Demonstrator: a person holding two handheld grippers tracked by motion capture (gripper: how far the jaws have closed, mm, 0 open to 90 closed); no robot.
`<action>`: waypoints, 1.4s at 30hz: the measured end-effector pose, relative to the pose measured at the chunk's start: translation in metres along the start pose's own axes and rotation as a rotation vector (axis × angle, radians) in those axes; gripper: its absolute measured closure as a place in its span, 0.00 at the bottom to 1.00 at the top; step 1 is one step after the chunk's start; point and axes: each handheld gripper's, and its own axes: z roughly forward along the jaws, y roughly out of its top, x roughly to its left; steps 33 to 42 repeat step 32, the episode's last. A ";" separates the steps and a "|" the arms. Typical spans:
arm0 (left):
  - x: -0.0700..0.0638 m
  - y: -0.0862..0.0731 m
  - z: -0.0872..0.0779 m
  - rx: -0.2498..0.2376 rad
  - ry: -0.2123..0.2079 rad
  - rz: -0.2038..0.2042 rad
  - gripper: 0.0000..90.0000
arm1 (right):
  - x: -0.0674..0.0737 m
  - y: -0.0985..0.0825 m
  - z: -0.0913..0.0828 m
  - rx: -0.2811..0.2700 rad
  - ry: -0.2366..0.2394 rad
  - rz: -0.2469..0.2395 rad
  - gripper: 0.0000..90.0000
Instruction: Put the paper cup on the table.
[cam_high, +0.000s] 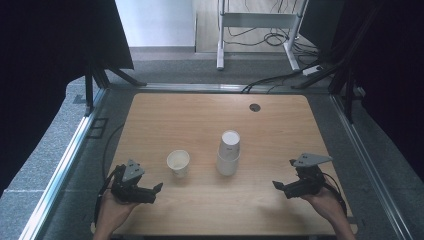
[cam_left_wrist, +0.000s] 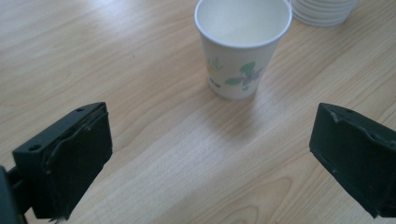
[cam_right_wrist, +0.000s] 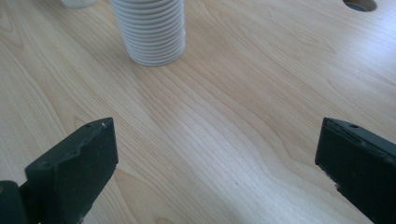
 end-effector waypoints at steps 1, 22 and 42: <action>0.000 -0.003 0.002 0.007 -0.001 -0.005 0.00 | -0.001 -0.002 -0.001 -0.002 -0.003 0.005 0.00; 0.001 -0.032 0.028 0.162 0.012 0.011 0.00 | -0.026 -0.051 0.004 0.077 -0.100 0.112 0.01; 0.003 -0.036 0.033 0.205 0.020 0.014 0.00 | -0.031 -0.059 0.010 0.127 -0.110 0.143 0.01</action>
